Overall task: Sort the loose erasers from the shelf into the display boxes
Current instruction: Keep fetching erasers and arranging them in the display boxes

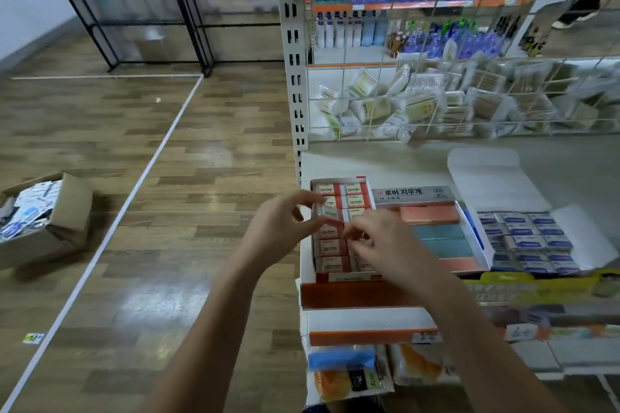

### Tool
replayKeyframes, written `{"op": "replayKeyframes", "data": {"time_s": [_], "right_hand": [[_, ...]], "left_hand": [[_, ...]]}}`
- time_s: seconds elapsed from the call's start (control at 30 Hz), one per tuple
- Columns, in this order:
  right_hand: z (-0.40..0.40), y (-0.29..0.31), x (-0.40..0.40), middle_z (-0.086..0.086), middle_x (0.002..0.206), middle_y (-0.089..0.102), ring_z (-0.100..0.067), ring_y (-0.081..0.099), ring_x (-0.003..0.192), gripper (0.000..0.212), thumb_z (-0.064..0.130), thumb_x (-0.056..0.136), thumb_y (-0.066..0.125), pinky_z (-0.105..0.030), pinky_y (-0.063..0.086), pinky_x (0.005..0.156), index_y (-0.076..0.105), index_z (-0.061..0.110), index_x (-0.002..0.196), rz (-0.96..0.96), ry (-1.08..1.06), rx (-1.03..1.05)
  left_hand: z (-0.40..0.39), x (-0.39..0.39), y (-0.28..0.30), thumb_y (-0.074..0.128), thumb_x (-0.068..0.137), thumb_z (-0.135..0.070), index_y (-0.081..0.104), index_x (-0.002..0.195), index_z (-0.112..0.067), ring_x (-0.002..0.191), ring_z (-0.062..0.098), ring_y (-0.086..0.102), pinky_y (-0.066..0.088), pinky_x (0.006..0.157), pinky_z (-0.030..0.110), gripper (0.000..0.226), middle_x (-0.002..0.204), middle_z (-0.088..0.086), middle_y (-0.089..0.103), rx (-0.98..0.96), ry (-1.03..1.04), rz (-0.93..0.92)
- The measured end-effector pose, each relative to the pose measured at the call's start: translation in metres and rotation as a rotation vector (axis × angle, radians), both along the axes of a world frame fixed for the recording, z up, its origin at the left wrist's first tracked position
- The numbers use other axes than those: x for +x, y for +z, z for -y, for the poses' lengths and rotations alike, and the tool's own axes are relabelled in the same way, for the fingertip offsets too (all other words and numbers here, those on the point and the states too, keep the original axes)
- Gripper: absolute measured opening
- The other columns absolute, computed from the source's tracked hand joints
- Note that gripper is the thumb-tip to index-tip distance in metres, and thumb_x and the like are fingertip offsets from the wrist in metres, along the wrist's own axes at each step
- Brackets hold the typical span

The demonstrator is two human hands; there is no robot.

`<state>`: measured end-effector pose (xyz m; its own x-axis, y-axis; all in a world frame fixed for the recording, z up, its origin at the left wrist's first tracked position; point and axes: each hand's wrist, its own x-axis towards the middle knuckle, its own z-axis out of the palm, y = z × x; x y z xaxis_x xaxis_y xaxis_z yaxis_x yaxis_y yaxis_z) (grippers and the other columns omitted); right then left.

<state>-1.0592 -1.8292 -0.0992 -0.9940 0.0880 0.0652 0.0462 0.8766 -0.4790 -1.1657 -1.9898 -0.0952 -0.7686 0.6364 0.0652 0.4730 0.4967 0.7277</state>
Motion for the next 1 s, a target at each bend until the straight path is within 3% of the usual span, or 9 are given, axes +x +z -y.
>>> {"op": "replayKeyframes", "data": {"time_s": [0.1,0.23,0.33,0.63,0.87,1.0], "right_hand": [[-0.023,0.002,0.002,0.013,0.091,0.054,0.001,0.048,0.082,0.013,0.025,0.086,0.062,-0.013,0.041,0.075,0.06,0.023,0.099,-0.061,-0.189,0.018],[-0.035,-0.004,0.008,0.011,0.094,0.052,-0.005,0.051,0.086,0.021,0.035,0.088,0.059,-0.02,0.045,0.078,0.057,0.02,0.102,0.049,-0.287,0.046],[-0.031,-0.01,0.01,0.007,0.093,0.059,-0.006,0.055,0.079,0.019,0.036,0.091,0.054,-0.022,0.048,0.072,0.059,0.02,0.099,0.086,-0.281,0.017],[-0.026,-0.008,0.013,0.003,0.094,0.062,-0.01,0.059,0.082,0.019,0.033,0.093,0.052,-0.029,0.053,0.076,0.059,0.017,0.099,0.081,-0.312,-0.025],[-0.073,0.02,0.034,0.003,0.102,0.06,-0.01,0.053,0.09,0.019,0.024,0.091,0.054,-0.022,0.042,0.075,0.061,0.016,0.106,-0.099,-0.405,0.045],[-0.13,0.035,0.076,-0.004,0.12,0.054,-0.021,0.048,0.112,0.031,0.024,0.091,0.055,-0.033,0.042,0.089,0.054,0.015,0.121,-0.089,-0.536,0.166]], "left_hand": [[-0.032,-0.002,0.002,0.067,0.083,-0.036,0.062,0.112,-0.029,0.082,-0.002,0.054,0.044,0.066,0.017,0.031,0.097,-0.018,0.06,-0.024,0.007,-0.146],[-0.066,-0.009,-0.003,0.062,0.087,-0.035,0.062,0.11,-0.024,0.098,0.013,0.055,0.049,0.077,0.033,0.025,0.103,-0.008,0.066,-0.101,0.086,-0.283],[-0.077,-0.013,-0.01,0.059,0.089,-0.032,0.064,0.106,-0.023,0.104,0.017,0.05,0.046,0.076,0.03,0.02,0.108,-0.003,0.062,-0.147,0.124,-0.376],[-0.083,-0.02,-0.014,0.057,0.09,-0.033,0.065,0.104,-0.021,0.101,0.019,0.048,0.041,0.076,0.028,0.02,0.105,0.0,0.061,-0.232,0.052,-0.458],[-0.131,0.005,0.018,0.049,0.094,-0.038,0.061,0.115,-0.024,0.118,0.023,0.046,0.037,0.094,0.035,0.028,0.122,0.0,0.06,-0.229,-0.154,-0.547],[-0.191,0.053,0.034,0.046,0.095,-0.039,0.059,0.118,-0.024,0.118,0.024,0.047,0.039,0.096,0.036,0.031,0.124,0.0,0.059,-0.221,-0.318,-0.628]]}}
